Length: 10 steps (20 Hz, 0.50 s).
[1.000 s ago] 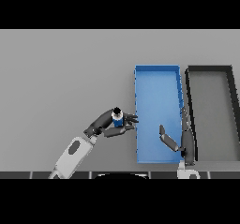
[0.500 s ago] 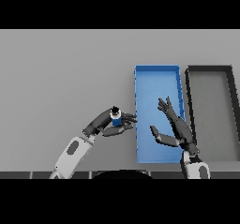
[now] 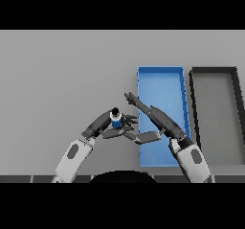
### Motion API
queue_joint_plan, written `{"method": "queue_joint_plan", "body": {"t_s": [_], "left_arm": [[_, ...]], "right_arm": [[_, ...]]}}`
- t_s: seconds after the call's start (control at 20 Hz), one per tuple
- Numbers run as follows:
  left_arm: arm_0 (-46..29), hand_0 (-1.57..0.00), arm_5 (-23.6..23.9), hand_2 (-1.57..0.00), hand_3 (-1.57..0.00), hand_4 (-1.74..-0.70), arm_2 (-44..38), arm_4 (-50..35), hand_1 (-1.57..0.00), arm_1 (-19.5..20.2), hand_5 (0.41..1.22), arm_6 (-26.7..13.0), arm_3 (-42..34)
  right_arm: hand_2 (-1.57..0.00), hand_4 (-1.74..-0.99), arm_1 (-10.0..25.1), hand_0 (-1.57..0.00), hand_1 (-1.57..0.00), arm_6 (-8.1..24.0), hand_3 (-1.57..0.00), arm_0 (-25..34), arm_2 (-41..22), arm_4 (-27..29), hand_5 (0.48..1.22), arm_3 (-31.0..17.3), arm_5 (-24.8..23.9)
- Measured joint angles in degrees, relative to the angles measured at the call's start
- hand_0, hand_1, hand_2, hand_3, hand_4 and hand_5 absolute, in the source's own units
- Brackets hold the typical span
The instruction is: Pick up the blue pipe and place it into the blue bin.
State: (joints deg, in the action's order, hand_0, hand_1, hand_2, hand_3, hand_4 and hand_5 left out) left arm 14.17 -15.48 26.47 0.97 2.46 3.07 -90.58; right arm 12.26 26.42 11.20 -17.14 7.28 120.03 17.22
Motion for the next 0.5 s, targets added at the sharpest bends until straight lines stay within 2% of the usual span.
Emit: {"method": "queue_joint_plan", "body": {"t_s": [0.1, 0.15, 0.2, 0.4, 0.5], "left_arm": [[-0.74, -1.57, -0.53, -1.57, -1.57, -1.46, 0.00, 0.92, -1.57, 0.06, 1.221, 1.60, 0.42], [0.06, -1.57, -0.76, -1.57, -1.57, -1.46, -0.36, 0.97, -1.57, -0.50, 1.221, 0.74, 1.15], [-0.23, -1.57, -1.26, -1.57, -1.57, -1.46, -0.42, 0.70, -1.57, -0.59, 1.221, 1.19, 0.45], [-0.10, -1.57, -3.05, -1.57, -1.57, -1.47, -1.91, -0.84, -1.57, -1.12, 1.221, -1.30, 0.60], [-1.14, -1.57, -3.20, -1.57, -1.57, -1.47, -1.72, 0.86, -1.57, -0.92, 1.221, -0.46, 0.89]], "right_arm": [[-0.05, -1.268, -1.35, 0.00, 0.00, 0.87, 0.00, 2.01, -1.92, 0.90, 0.555, -0.26, 0.67], [-0.05, -1.253, -1.88, 0.00, 0.00, 0.86, 0.00, 4.72, -2.32, 0.65, 0.554, -0.91, 0.66], [-0.05, -1.242, -2.42, 0.00, 0.00, 1.75, 0.00, 6.08, -3.22, 0.53, 0.551, -1.38, 0.91], [-0.08, -1.196, -3.50, -0.02, -0.03, 5.66, 0.00, 12.36, -4.04, 0.70, 0.526, -5.15, 2.02], [-0.09, -1.184, -4.21, -0.03, -0.04, 6.26, 0.00, 14.62, -4.21, 1.11, 0.516, -6.96, 2.70]]}}
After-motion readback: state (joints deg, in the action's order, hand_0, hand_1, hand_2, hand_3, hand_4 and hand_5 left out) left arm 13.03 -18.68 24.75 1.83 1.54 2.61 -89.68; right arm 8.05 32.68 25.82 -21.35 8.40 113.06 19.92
